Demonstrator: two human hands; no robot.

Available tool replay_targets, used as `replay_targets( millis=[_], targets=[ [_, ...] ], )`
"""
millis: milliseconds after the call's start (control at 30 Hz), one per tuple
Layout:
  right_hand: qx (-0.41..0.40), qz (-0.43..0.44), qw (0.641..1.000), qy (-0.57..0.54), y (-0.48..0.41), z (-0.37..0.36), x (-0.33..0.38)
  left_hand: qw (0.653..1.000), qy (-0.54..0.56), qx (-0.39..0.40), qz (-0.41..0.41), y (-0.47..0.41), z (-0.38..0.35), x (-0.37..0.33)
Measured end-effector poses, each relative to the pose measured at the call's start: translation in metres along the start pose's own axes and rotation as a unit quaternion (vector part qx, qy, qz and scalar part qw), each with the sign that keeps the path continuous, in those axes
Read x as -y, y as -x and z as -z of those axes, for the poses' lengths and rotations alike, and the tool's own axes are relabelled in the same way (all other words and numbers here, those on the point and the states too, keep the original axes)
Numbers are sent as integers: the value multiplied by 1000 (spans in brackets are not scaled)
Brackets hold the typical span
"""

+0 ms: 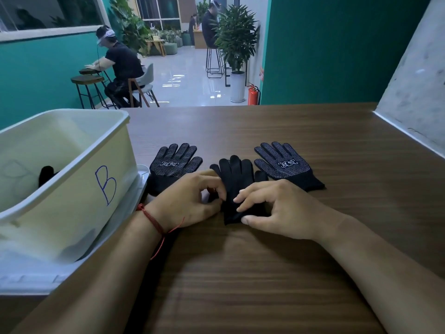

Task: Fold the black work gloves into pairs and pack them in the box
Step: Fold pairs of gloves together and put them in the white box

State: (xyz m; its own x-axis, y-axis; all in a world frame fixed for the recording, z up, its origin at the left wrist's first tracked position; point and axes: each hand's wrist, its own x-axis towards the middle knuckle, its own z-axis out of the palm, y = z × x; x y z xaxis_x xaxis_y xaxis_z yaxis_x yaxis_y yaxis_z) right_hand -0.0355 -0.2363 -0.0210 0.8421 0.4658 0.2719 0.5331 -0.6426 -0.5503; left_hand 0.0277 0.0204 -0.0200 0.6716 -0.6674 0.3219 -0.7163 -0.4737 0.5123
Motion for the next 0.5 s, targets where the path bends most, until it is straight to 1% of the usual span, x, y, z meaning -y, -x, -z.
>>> replay_targets(
  millis=[67, 167, 233, 300, 367, 500],
  targets=[
    [4, -3, 1000, -1, 0, 1, -1, 1000, 3, -24, 14, -1, -1, 1],
    [5, -5, 1000, 7, -1, 0, 0, 997, -44, -68, 8, -3, -5, 4],
    [8, -5, 1000, 10, -1, 1, 1, 994, -89, -58, 16, -5, -11, 6],
    [11, -3, 1000, 4, -1, 2, 1, 987, -140, -36, 71, -6, -20, 9],
    [21, -3, 1000, -11, -1, 4, 1, 977, -167, -31, 129, -6, -27, 9],
    [50, 3, 998, -37, 0, 7, 3, 971, -182, -45, 147, -11, -28, 11]
  ],
)
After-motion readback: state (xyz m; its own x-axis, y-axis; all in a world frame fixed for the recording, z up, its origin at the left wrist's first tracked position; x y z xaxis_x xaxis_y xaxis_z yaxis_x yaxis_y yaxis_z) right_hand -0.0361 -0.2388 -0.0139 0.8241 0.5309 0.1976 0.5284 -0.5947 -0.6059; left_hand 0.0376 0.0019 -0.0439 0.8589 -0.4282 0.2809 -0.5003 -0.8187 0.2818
